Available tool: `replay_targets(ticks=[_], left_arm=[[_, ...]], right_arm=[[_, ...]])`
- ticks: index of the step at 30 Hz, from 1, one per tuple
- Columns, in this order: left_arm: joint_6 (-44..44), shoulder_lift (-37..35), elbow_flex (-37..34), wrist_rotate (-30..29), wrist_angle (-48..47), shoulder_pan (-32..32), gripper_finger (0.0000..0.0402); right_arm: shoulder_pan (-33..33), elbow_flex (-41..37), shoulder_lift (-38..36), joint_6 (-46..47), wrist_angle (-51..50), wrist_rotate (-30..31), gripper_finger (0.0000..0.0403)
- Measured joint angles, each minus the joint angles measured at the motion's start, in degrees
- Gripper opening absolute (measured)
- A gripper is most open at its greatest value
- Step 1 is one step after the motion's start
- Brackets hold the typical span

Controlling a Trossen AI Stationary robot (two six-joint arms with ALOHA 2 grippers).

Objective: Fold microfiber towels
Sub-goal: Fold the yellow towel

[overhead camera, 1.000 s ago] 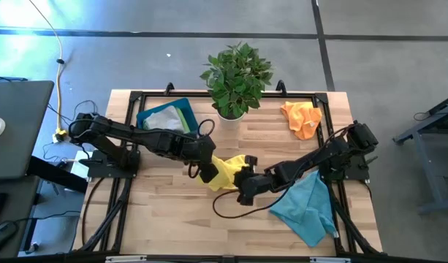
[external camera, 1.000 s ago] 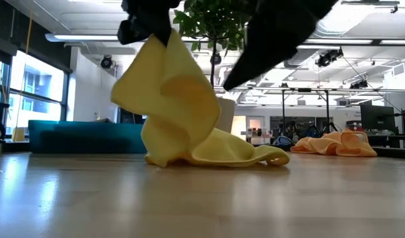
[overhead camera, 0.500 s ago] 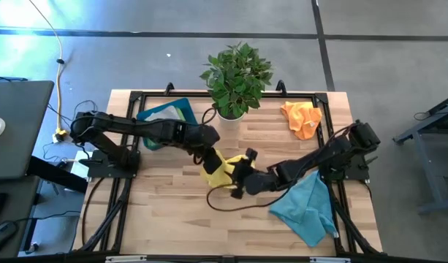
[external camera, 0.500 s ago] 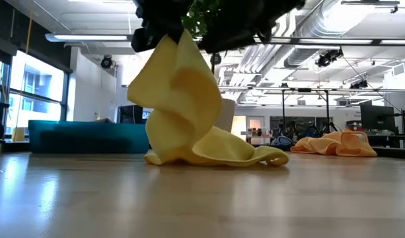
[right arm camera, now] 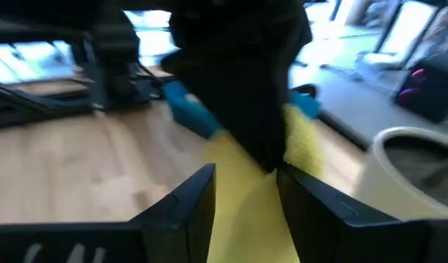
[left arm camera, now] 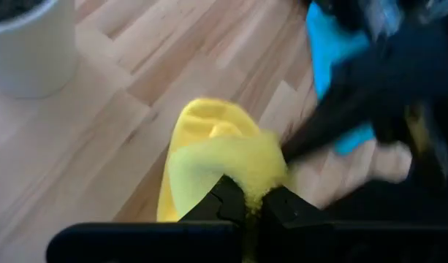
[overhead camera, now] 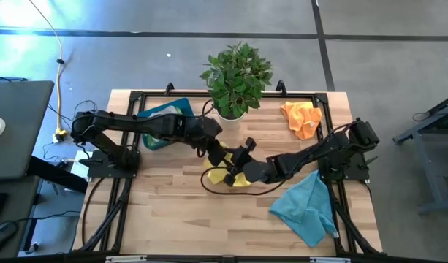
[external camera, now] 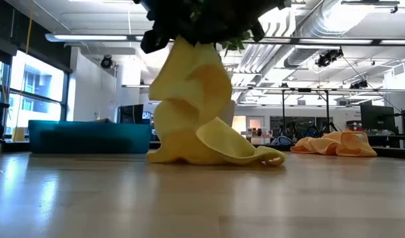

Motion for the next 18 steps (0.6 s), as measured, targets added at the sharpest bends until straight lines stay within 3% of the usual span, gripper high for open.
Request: replay_targets(ticks=[9,18], left_arm=[[2.59,0.0,0.0,10.67,-2.55,-0.75,0.0],[3.28,0.0,0.0,10.48,-2.44,-0.93,0.0]], right_arm=[[-0.5,-0.02,-2.0,-4.64,-7.24,6.71,0.0142],[-0.97,-0.02,-2.1,-4.14,-8.76,-5.04,0.0142]])
